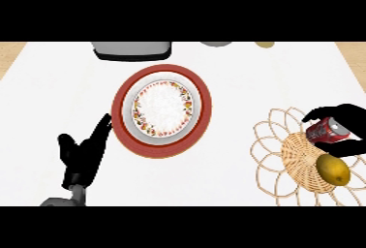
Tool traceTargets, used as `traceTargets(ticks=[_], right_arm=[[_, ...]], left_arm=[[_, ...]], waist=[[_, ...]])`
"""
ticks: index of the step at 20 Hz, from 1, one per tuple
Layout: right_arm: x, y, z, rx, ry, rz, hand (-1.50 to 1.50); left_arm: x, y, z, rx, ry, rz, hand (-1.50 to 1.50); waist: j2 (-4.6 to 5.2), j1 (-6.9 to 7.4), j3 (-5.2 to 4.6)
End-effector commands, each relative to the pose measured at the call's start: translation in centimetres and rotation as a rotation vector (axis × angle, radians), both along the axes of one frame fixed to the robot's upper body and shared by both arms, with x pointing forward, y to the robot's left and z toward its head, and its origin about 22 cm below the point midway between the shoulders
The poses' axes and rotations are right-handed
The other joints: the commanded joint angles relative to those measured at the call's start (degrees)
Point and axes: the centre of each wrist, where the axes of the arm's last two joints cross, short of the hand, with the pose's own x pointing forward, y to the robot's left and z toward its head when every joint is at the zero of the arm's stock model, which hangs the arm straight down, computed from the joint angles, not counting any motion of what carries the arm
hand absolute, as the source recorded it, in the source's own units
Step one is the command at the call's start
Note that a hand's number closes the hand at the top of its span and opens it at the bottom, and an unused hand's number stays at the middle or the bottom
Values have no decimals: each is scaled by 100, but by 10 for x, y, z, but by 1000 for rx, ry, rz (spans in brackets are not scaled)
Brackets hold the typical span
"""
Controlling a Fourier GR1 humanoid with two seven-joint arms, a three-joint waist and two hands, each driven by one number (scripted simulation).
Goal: Pick the can from the placemat and place it in the plate
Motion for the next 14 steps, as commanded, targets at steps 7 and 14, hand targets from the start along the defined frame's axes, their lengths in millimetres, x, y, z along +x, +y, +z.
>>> traceTargets(ticks=[7, 14], right_arm=[[-7, -20, 5, -48, -73, 52, 150], [6, 159, -27, 225, -270, 26, 150]], left_arm=[[-5, 12, -6, -25, 71, -1, 0], [-8, 7, -6, -11, 65, 5, 0]], waist=[[29, -48, -31], [-62, -24, -64]])
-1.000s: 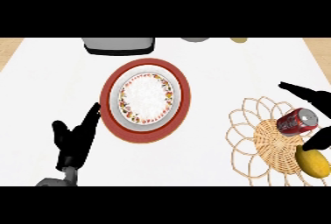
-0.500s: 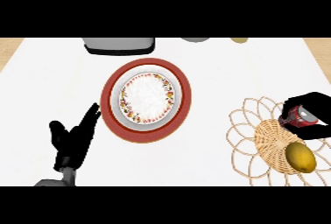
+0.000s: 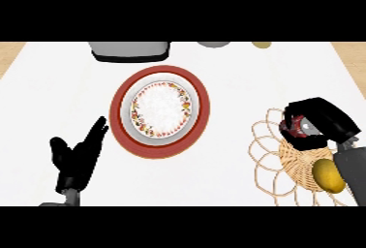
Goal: Pick the can from the placemat and place it in the plate
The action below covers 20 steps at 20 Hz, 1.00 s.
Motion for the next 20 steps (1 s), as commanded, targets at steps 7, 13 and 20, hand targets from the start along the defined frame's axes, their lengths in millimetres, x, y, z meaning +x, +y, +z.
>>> traceTargets(ticks=[7, 13, 20], right_arm=[[-16, 208, 4, 301, -209, -53, 150], [-33, 235, 22, 386, -331, -252, 150], [-54, 265, 32, 563, -401, -503, 150]], left_arm=[[-5, -10, -12, -7, 70, -33, 0], [0, -8, -10, -4, 59, -37, 0], [3, -16, -8, -13, 59, -76, 0]], waist=[[-119, 275, -73], [-112, 316, -51], [-20, 415, -36]])
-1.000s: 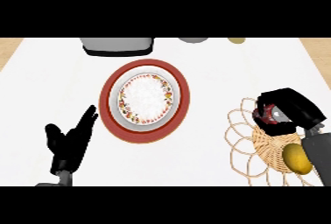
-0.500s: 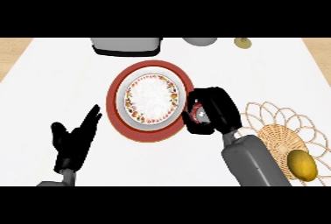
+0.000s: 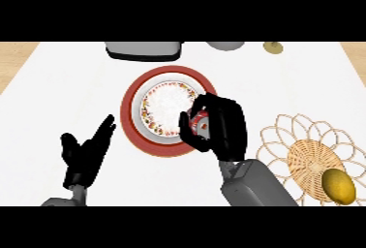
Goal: Pick the can from the placemat and place it in the plate
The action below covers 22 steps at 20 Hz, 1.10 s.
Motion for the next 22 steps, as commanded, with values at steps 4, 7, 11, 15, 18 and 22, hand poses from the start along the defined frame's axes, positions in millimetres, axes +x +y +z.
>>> traceTargets(ticks=[4, 7, 11, 15, 18, 22], right_arm=[[-23, 36, 3, 235, -75, -185, 150], [-23, 49, -4, 198, -116, -228, 150], [-3, 49, -7, 184, -187, -362, 150], [17, 55, -3, 161, -199, -451, 150], [30, 55, -10, 141, -220, -475, 150], [49, 51, -14, 137, -224, -498, 150]], left_arm=[[0, -13, -4, -13, 39, -25, 0], [0, -10, -9, -10, 38, -17, 0], [-5, -3, -9, -8, 43, -12, 0], [-5, -11, -5, -8, 39, -12, 0], [-2, -23, -4, -30, 41, -23, 0], [11, -10, 2, -23, 29, -9, 0]], waist=[[96, 33, -11], [117, 7, -26], [140, -25, -13], [170, -1, 0], [197, 14, 3], [232, -6, 4]])
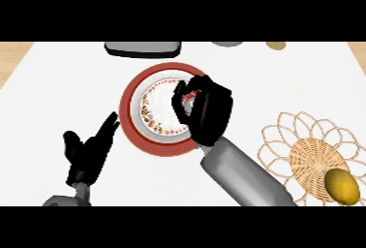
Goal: Pick the can from the placemat and place it in the plate
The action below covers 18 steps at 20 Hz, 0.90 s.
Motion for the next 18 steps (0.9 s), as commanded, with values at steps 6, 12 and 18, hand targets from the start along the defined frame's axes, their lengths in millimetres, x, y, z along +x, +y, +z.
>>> traceTargets(ticks=[6, 12, 18], right_arm=[[37, -14, -8, 218, 225, -206, 150], [56, -21, -30, 167, 423, -181, -150], [50, -19, -39, 274, 296, -27, -150]], left_arm=[[-10, -7, -14, 6, 50, -11, 0], [-6, -18, -9, 11, 25, -42, 0], [5, -26, -8, -13, 28, -29, 0]], waist=[[70, 32, -29], [146, 216, -22], [163, 148, -15]])
